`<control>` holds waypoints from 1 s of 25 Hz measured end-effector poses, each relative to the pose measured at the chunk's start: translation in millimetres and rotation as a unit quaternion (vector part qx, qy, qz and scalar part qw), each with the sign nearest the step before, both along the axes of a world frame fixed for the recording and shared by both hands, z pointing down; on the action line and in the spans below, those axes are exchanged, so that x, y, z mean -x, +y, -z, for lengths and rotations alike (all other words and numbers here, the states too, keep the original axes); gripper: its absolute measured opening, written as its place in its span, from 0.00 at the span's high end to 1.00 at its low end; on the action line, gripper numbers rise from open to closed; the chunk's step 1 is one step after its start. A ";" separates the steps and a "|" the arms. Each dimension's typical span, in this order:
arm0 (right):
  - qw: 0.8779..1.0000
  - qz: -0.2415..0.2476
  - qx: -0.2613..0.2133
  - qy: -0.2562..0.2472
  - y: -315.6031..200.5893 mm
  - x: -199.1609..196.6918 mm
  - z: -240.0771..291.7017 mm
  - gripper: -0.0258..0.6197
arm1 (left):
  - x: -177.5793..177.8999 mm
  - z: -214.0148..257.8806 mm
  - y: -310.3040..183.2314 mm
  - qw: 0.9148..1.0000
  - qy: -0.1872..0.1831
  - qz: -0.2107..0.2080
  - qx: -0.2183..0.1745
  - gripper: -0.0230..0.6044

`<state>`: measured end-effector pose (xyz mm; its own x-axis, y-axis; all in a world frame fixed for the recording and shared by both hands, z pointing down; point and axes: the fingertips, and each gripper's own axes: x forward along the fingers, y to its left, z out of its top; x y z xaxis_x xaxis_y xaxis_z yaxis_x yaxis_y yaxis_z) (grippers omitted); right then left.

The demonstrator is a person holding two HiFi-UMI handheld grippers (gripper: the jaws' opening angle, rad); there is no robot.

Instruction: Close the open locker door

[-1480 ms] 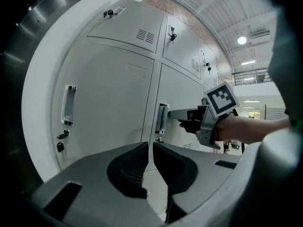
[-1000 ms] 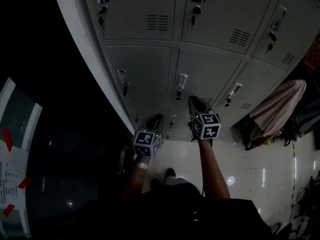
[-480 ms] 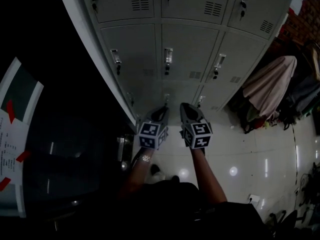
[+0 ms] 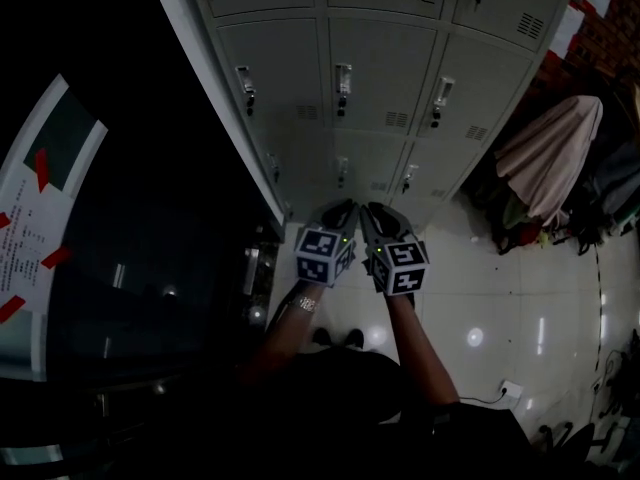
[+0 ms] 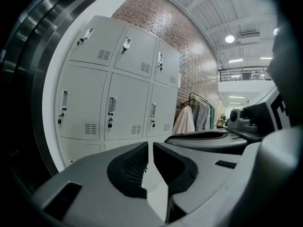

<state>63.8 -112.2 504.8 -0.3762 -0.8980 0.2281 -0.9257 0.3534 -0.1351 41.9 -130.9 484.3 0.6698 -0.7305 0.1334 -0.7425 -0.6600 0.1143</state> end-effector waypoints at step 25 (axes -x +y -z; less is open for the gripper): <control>1.000 -0.003 0.015 -0.018 -36.2 4.3 6.8 0.88 | 29.5 9.5 -37.0 1.000 0.015 0.020 0.002 0.91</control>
<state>59.5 -148.4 498.0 -0.3796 -0.8930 0.2419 -0.9220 0.3437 -0.1782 12.4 -167.9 474.9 0.6431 -0.7570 0.1161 -0.7651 -0.6287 0.1392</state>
